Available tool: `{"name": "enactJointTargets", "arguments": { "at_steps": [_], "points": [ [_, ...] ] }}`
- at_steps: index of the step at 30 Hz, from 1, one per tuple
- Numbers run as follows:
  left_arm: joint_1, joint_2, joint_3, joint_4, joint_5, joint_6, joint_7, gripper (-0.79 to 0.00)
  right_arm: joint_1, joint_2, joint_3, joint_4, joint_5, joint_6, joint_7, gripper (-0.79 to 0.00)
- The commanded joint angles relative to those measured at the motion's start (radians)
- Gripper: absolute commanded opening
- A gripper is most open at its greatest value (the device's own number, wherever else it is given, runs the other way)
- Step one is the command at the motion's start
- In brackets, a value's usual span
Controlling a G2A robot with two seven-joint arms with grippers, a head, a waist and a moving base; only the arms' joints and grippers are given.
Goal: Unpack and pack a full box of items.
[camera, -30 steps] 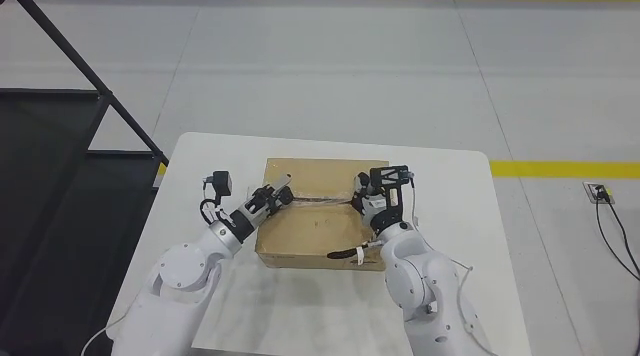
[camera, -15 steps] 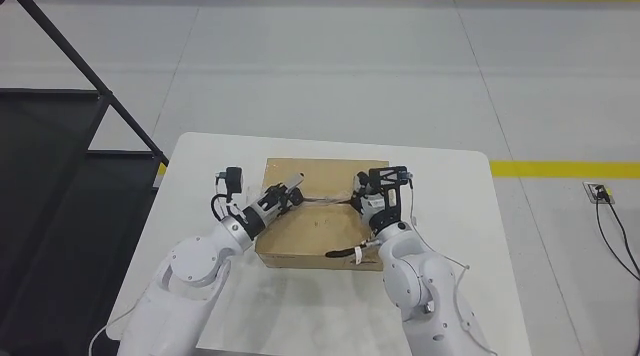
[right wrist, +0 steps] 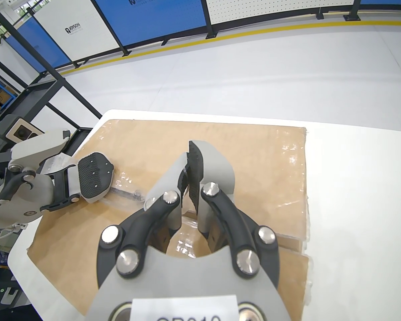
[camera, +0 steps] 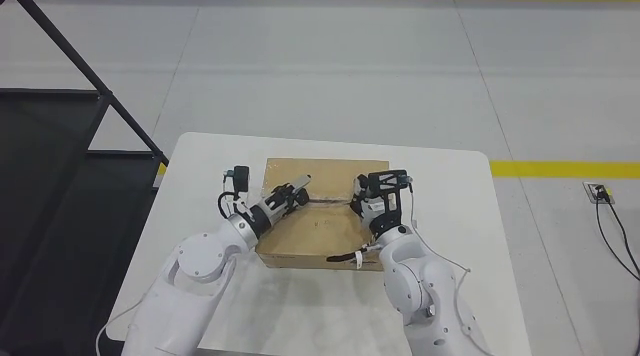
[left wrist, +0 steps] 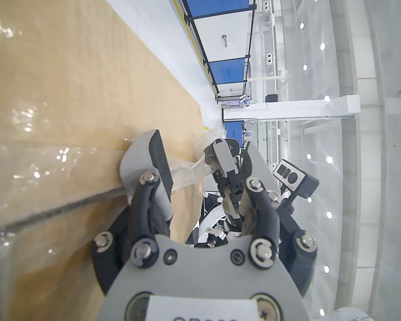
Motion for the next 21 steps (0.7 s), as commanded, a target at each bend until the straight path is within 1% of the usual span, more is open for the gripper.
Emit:
{"name": "enactJointTargets", "arguments": {
  "at_steps": [1,4,15,19,21],
  "points": [
    [0.001,0.0,0.0,0.003,0.001,-0.001,0.0,-0.289,-0.001,0.001,-0.002,-0.002,-0.003,0.004,0.002,-0.551],
    [0.001,-0.001,-0.001,0.007,0.001,-0.002,-0.001,-0.289,-0.006,0.003,-0.006,-0.008,-0.007,0.011,0.005,-0.523],
    [0.003,-0.004,-0.001,0.004,-0.001,-0.007,0.0,-0.292,-0.042,0.01,-0.005,-0.058,-0.02,0.047,-0.013,-0.502],
    [0.008,-0.004,-0.003,0.0,-0.002,-0.009,0.0,-0.289,-0.067,0.013,0.006,-0.102,-0.026,0.074,-0.017,-0.471],
    [0.01,-0.004,-0.004,-0.002,-0.002,-0.012,-0.001,-0.292,-0.076,0.015,0.01,-0.127,-0.027,0.088,-0.007,-0.431]
  ]
}}
